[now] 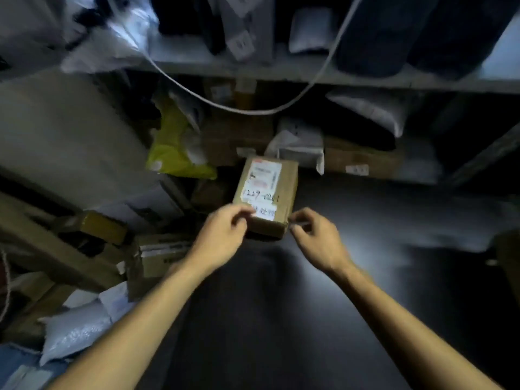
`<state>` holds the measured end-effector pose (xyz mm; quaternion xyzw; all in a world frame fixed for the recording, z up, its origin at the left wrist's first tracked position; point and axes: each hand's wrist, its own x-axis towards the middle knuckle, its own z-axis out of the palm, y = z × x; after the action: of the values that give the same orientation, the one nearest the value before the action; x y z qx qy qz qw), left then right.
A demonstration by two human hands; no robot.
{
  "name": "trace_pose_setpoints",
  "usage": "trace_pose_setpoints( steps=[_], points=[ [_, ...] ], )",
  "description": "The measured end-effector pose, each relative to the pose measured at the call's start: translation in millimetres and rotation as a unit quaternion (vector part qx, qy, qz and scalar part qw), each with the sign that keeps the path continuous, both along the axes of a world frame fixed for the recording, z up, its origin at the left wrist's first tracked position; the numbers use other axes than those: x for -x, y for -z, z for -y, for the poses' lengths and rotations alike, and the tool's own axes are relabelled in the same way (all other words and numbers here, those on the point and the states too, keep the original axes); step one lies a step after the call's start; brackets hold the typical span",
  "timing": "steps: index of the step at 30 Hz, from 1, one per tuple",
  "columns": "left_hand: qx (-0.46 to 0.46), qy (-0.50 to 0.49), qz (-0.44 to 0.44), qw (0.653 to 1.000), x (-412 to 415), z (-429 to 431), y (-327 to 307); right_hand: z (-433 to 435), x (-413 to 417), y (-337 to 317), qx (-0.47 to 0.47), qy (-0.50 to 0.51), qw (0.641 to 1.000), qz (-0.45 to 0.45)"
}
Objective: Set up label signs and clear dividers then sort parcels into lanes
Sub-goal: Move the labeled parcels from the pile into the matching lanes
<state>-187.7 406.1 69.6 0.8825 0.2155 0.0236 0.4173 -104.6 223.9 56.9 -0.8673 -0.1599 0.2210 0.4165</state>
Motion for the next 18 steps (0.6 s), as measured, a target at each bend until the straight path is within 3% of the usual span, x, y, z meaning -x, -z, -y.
trace_pose_setpoints(
  steps=[6, 11, 18],
  points=[
    [-0.072, -0.009, 0.035, 0.997, -70.0, -45.1, 42.9, -41.0, -51.2, 48.9, -0.036, 0.076, 0.996, -0.008],
    [0.02, -0.025, -0.022, 0.999, -89.7, -60.7, 74.4, -48.4, -55.0, 78.8, -0.071, 0.103, 0.992, 0.016],
    [0.1, -0.053, -0.069, 0.991, -101.0, -48.6, 62.0, -44.6, -57.5, 71.1, -0.111, 0.132, 0.984, -0.051]
  ],
)
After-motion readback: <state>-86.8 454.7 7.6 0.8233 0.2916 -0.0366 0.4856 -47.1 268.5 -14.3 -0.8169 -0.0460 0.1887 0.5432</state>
